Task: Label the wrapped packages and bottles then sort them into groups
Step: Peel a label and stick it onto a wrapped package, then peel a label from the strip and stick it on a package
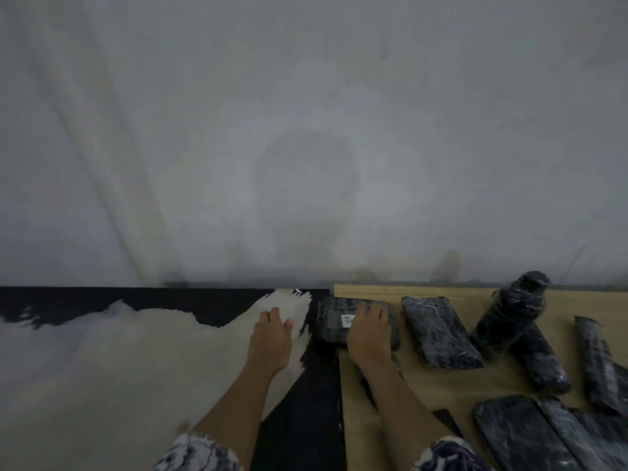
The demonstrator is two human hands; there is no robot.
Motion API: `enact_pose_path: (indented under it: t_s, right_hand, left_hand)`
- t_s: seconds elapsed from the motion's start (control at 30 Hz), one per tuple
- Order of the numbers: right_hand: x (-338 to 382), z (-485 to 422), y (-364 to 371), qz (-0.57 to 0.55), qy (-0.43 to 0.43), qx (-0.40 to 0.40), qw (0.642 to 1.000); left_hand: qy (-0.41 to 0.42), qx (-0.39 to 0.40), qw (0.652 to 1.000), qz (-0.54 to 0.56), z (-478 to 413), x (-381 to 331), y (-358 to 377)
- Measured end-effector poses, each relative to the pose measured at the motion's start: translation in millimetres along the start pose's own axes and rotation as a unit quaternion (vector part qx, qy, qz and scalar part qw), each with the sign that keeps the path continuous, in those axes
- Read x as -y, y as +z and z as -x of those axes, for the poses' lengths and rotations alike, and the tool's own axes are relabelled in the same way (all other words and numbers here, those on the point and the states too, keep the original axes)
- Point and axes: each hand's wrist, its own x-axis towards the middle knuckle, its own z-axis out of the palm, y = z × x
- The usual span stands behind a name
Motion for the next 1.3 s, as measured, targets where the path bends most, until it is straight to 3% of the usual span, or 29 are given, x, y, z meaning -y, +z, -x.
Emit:
enact_pose_path:
  t_s: [0.3, 0.63, 0.83, 1.3]
  right_hand:
    - [170.5, 94.3, 23.0, -0.071, -0.094, -0.049, 0.992]
    - [365.6, 228.9, 74.1, -0.102, -0.195, 0.020, 0.975]
    - [465.8, 267.7, 95.3, -0.097, -0.272, 0.057, 0.956]
    - [681.3, 251.8, 157.4, -0.091, -0.299, 0.180, 0.933]
  left_hand:
    - [0.006, -0.057, 0.997, -0.052, 49.1, 129.1, -114.5]
    - [-0.059, -0.087, 0.987, -0.124, 141.2, 316.2, -239.8]
    - [-0.093, -0.141, 0.979, -0.111, 159.7, 408.5, -285.7]
    - [-0.127, -0.034, 0.963, -0.237, 87.9, 596.3, -386.3]
